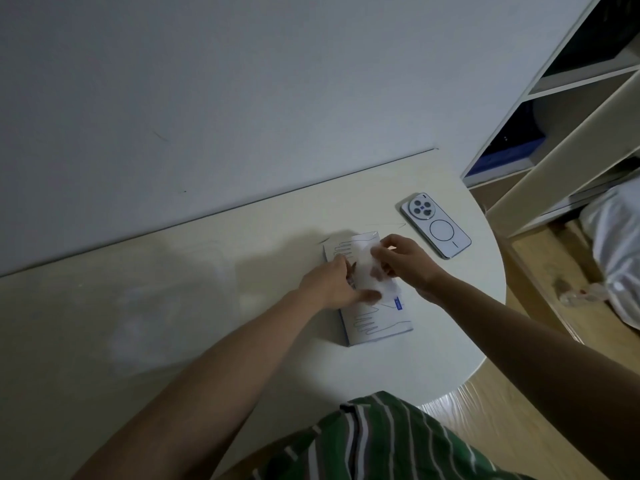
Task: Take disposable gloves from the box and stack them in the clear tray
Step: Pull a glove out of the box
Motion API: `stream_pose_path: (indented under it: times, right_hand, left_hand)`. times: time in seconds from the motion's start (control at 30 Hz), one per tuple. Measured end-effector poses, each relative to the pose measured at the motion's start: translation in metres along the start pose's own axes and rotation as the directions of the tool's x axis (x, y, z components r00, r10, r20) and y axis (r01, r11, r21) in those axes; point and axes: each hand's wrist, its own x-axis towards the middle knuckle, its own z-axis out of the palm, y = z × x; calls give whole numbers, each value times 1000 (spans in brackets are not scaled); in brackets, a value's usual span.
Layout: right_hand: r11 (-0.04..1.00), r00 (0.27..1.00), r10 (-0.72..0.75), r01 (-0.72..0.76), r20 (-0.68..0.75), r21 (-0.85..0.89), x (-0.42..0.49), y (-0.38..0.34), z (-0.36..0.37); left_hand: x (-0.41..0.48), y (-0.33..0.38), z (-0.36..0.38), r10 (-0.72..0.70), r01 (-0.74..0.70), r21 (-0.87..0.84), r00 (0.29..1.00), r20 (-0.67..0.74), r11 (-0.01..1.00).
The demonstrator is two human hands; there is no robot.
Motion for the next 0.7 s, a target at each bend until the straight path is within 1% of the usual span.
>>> stream_pose_path:
  times: [0.03,0.1,0.17,0.23,0.27,0.3,0.37,0.43,0.47,0.53,0.63,0.7]
  right_hand:
    - [1000,1000,-6,5,6,15,1,0,1]
    - [997,999,-18,14,47,77,3,-3,4]
    - [994,996,-30,22,81,107,4,-6,8]
    - [996,997,-36,31,64,80,4,-5,12]
    - [999,998,-26,24,55,45,4,-3,13]
    - [1000,998,-9,10,63,-18,4,-1,15]
    - [970,992,58,-29,115,-240,2,6,17]
    - [905,980,120,-43,157,-424,1,10,19]
    - [879,978,130,-36,165,-475,0,10,21]
    - [836,979,125,-15,164,-549,2,7,27]
    - [788,978,150,-28,147,-615,6,7,34]
    - [755,986,118,-12,118,-656,8,6,34]
  left_hand:
    - [-2,2,-1,5,-8,-85,999,-39,996]
    - [-5,4,0,27,-66,-213,983,-181,975]
    - [-5,6,1,53,-131,-242,951,-306,961]
    - [-5,5,-1,48,-154,-265,929,-367,952]
    - [-5,3,-3,10,-141,-330,929,-371,933]
    - [-5,0,-5,-54,-113,-439,935,-351,891]
    - [-8,-3,-10,-180,-64,-678,942,-282,732]
    - [-10,-5,-14,-259,-39,-814,938,-229,579]
    - [-10,-5,-16,-283,-38,-853,935,-214,520]
    - [-12,-6,-23,-330,-31,-897,924,-195,441]
    - [-19,-7,-34,-370,-30,-915,909,-193,403]
    - [-27,-8,-41,-344,-53,-923,919,-195,381]
